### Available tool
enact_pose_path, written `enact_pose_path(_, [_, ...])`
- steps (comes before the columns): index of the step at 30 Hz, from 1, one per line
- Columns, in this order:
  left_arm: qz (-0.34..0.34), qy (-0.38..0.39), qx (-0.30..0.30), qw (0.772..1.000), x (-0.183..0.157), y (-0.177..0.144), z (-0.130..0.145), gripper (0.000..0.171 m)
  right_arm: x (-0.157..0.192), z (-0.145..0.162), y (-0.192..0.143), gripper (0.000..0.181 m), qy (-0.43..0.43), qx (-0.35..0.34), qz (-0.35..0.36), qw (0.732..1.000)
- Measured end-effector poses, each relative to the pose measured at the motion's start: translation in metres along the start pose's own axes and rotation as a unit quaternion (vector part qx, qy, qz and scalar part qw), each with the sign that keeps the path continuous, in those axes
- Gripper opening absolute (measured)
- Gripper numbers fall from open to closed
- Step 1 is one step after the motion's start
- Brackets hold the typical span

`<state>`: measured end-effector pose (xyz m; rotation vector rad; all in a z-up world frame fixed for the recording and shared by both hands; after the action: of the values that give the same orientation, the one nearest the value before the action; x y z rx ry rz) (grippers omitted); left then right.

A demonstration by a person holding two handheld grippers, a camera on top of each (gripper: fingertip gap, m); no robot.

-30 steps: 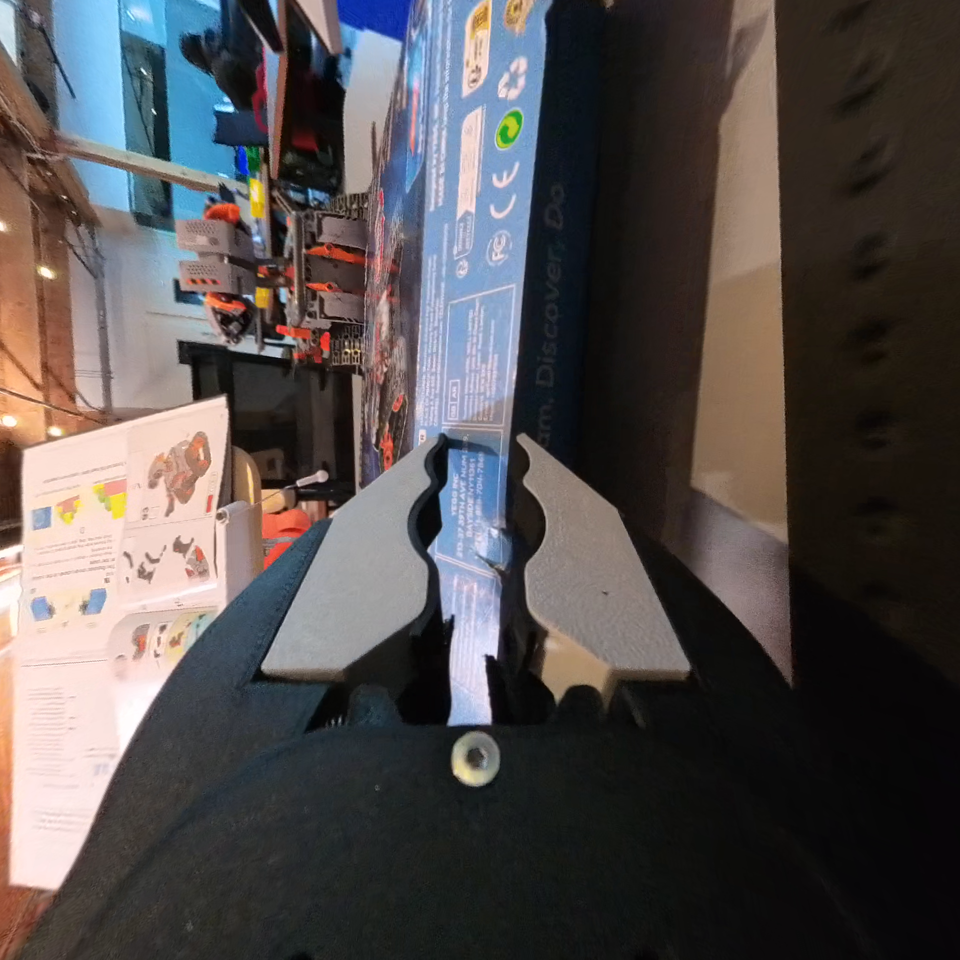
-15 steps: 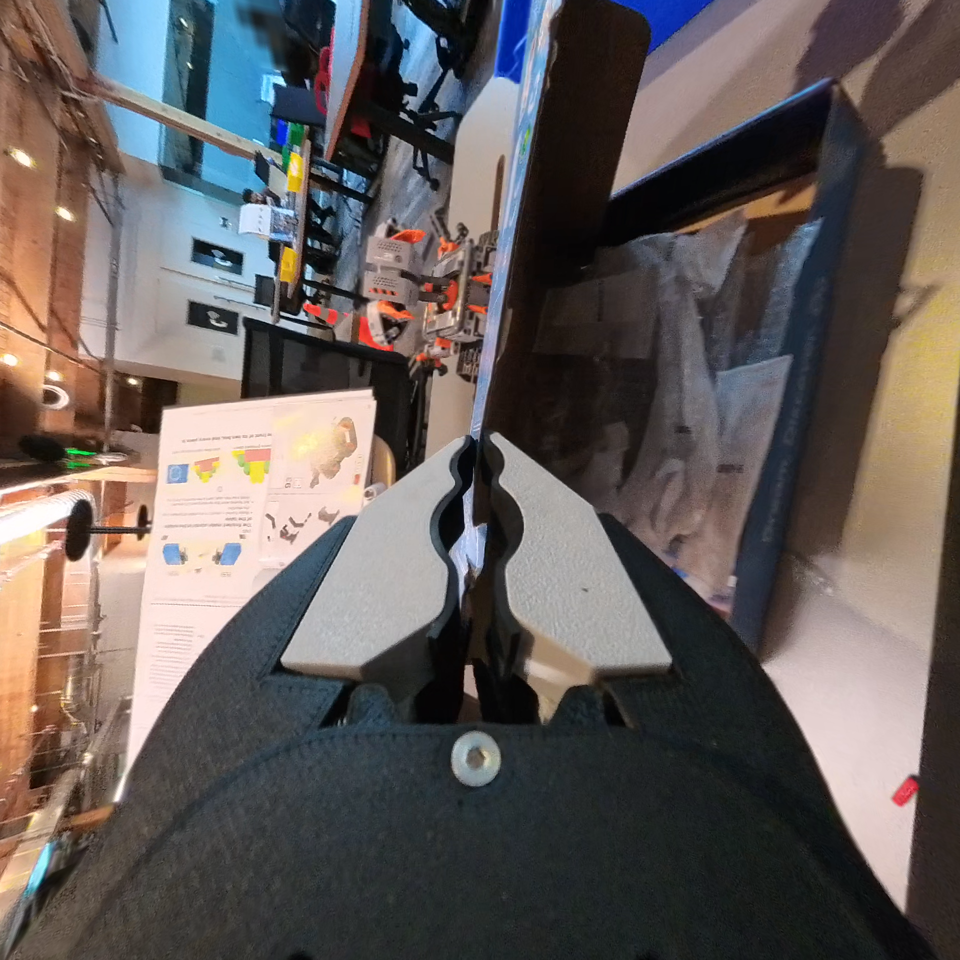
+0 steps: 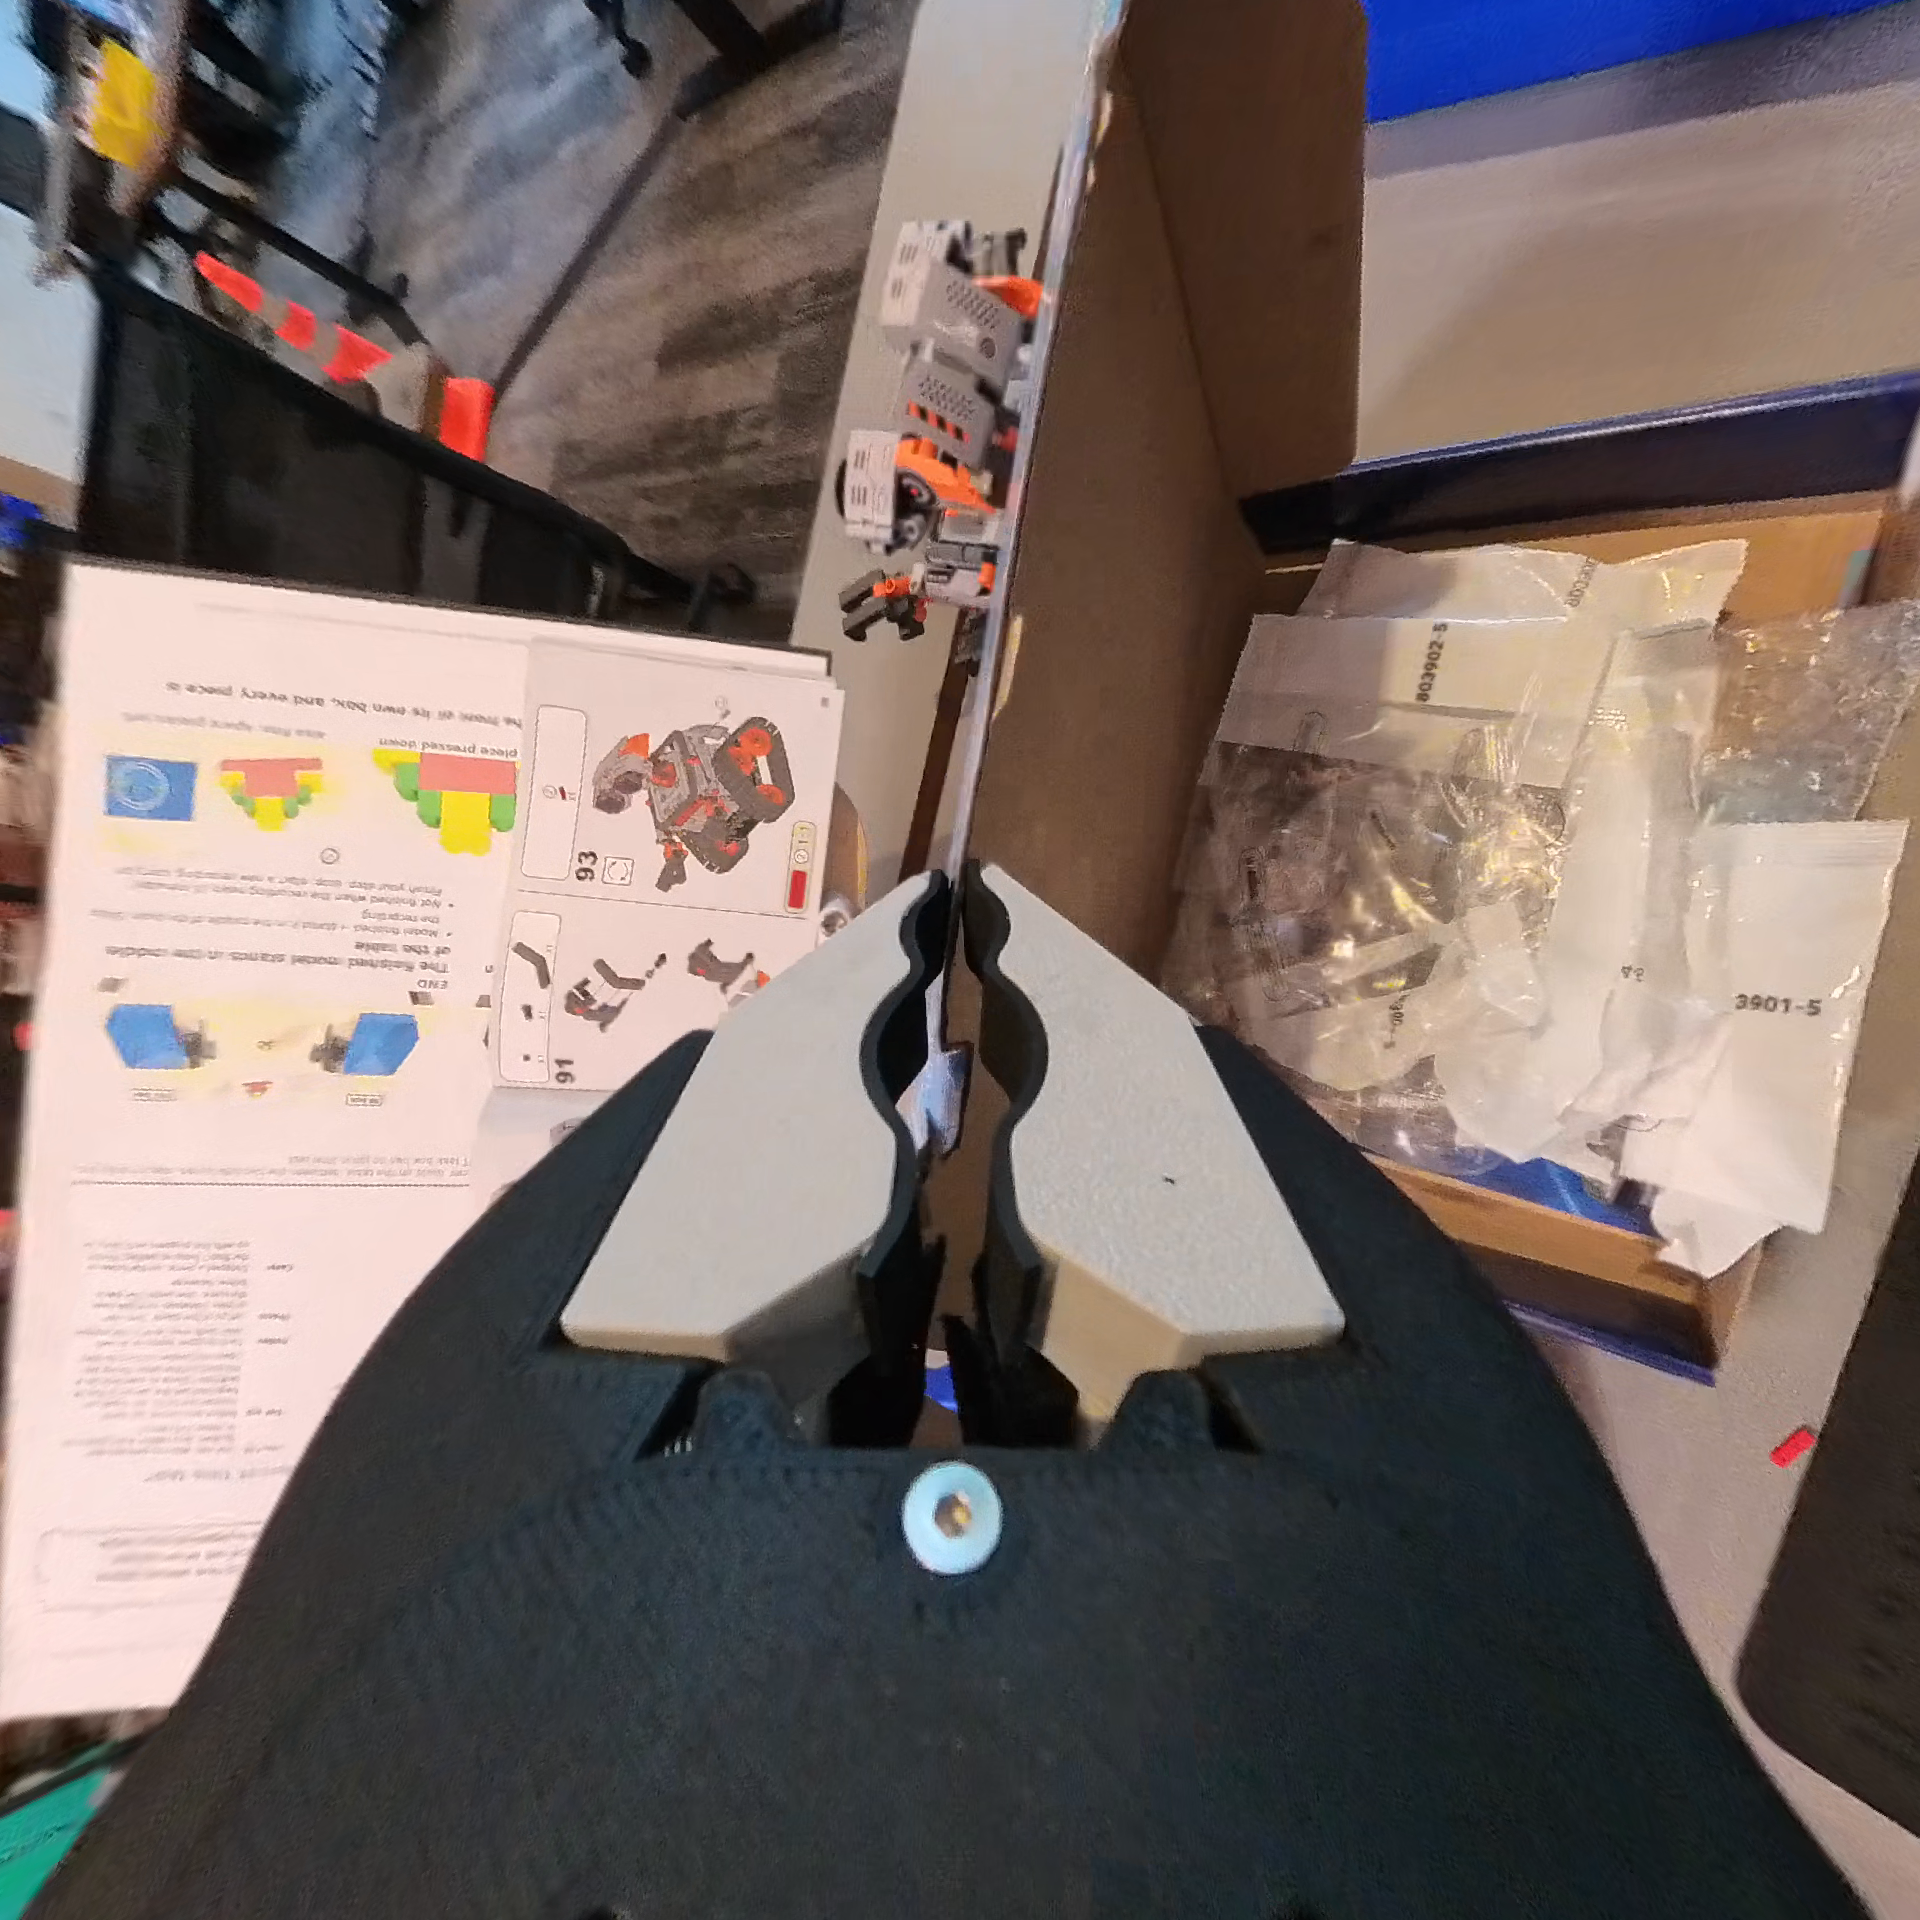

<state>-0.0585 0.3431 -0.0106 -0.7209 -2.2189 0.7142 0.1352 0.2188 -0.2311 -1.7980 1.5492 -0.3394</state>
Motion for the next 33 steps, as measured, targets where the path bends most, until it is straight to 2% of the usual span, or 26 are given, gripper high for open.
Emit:
enact_pose_path(1, [0.014, -0.014, 0.010, 1.000, 0.007, 0.005, -0.001, 0.001, 0.004, 0.004, 0.012, 0.046, 0.003, 0.011, -0.020, 1.000])
enact_pose_path(3, [0.038, -0.028, 0.027, 0.999, 0.021, 0.010, -0.004, 0.000, 0.000, 0.016, 0.026, 0.033, 0.011, 0.043, -0.018, 0.999])
enact_pose_path(5, [0.062, -0.047, 0.038, 0.996, 0.032, 0.016, -0.006, 0.000, -0.006, 0.020, 0.028, 0.015, 0.018, 0.051, -0.011, 0.998])
enact_pose_path(7, [0.050, -0.046, 0.047, 0.997, 0.047, 0.027, -0.007, 0.000, -0.007, 0.021, 0.029, 0.001, 0.013, 0.049, -0.014, 0.999])
enact_pose_path(12, [0.047, -0.058, 0.044, 0.996, 0.068, 0.052, -0.013, 0.001, 0.006, 0.024, 0.021, 0.000, -0.007, 0.046, -0.050, 0.998])
enact_pose_path(19, [-0.043, 0.025, 0.062, 0.997, 0.064, 0.089, 0.001, 0.000, 0.026, 0.030, 0.007, 0.000, -0.038, 0.046, -0.088, 0.994])
enact_pose_path(22, [-0.112, 0.048, 0.030, 0.992, 0.066, 0.097, 0.004, 0.001, 0.028, 0.032, 0.005, 0.000, -0.044, 0.046, -0.087, 0.994])
enact_pose_path(24, [-0.131, 0.044, -0.003, 0.990, 0.065, 0.096, 0.004, 0.002, 0.028, 0.031, 0.006, 0.000, -0.049, 0.050, -0.086, 0.994])
enact_pose_path(26, [-0.165, 0.070, -0.018, 0.984, 0.065, 0.092, 0.004, 0.005, 0.025, 0.031, 0.005, 0.001, -0.043, 0.052, -0.076, 0.995])
enact_pose_path(27, [-0.185, 0.082, -0.015, 0.979, 0.067, 0.091, 0.005, 0.013, 0.023, 0.030, 0.006, 0.006, -0.043, 0.051, -0.069, 0.995])
enact_pose_path(28, [-0.190, 0.083, -0.010, 0.978, 0.067, 0.089, 0.007, 0.028, 0.021, 0.030, 0.005, 0.009, -0.041, 0.052, -0.066, 0.996])
enact_pose_path(31, [-0.166, 0.084, -0.017, 0.982, 0.055, 0.079, 0.006, 0.069, 0.018, 0.024, 0.003, 0.022, -0.033, 0.043, -0.060, 0.997])
enact_pose_path(33, [-0.122, 0.070, -0.037, 0.989, 0.036, 0.068, 0.000, 0.084, 0.017, 0.016, 0.001, 0.025, -0.036, 0.034, -0.056, 0.997])
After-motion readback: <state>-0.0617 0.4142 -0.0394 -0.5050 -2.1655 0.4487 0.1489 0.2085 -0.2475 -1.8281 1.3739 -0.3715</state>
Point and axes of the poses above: each gripper's, where its closed fingertips meet, y out along the fingers, z out of its underside, x = y × z across the jaws, the point moved 1 cm from there along -y, back along the fingers, and after that the axes turned 15 degrees about -y, right-handed, at the moved point
